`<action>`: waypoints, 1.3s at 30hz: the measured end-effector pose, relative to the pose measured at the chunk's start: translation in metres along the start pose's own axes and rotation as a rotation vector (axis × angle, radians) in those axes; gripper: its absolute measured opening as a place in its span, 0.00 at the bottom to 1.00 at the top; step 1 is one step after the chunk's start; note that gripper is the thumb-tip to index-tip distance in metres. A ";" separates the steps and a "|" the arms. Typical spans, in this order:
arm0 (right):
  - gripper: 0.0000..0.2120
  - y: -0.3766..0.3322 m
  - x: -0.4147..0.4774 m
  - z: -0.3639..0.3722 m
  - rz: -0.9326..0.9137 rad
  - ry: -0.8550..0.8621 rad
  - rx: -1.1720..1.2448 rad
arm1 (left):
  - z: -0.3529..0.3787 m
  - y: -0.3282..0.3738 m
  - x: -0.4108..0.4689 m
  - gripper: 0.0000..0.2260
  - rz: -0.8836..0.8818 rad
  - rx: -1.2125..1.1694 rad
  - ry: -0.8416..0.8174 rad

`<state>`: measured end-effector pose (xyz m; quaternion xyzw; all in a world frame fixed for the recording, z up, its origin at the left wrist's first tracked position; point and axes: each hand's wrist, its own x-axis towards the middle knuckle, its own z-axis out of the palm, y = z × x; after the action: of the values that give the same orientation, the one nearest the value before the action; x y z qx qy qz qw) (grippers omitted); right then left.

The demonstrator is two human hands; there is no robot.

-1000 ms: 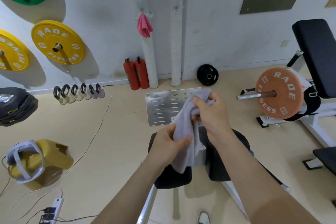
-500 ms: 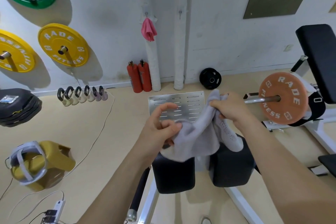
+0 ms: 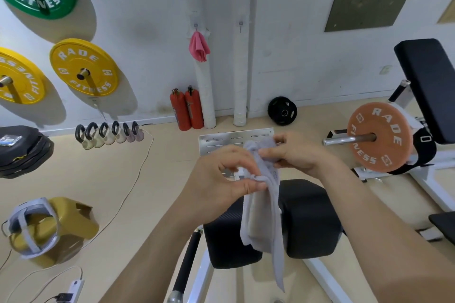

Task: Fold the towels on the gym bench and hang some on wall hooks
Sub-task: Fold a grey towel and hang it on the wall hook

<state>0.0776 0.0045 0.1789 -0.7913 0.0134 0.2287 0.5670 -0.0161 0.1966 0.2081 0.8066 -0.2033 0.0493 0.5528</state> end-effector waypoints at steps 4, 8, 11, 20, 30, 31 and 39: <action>0.08 -0.003 -0.004 0.002 -0.116 0.134 0.058 | -0.013 0.013 0.010 0.10 -0.079 -0.215 0.035; 0.06 -0.015 -0.027 0.012 -0.218 0.081 0.187 | -0.013 0.013 0.022 0.11 -0.142 -0.144 0.104; 0.04 -0.025 -0.046 0.021 -0.307 0.047 0.289 | -0.008 0.014 0.028 0.09 -0.147 -0.059 0.158; 0.08 -0.029 -0.069 0.038 -0.430 0.100 0.280 | -0.008 0.014 0.028 0.05 -0.125 -0.159 0.159; 0.06 -0.024 -0.071 0.052 -0.369 0.005 0.491 | -0.003 0.021 0.023 0.08 -0.177 -0.090 0.297; 0.07 -0.022 -0.071 0.052 -0.370 -0.013 0.504 | -0.003 0.022 0.023 0.08 -0.187 -0.085 0.327; 0.12 -0.021 -0.078 0.051 -0.448 -0.022 0.488 | -0.015 0.023 0.025 0.06 -0.241 -0.164 0.212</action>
<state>-0.0035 0.0394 0.2142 -0.6129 -0.1129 0.0967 0.7761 -0.0002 0.1964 0.2413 0.7678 -0.0492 0.0507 0.6368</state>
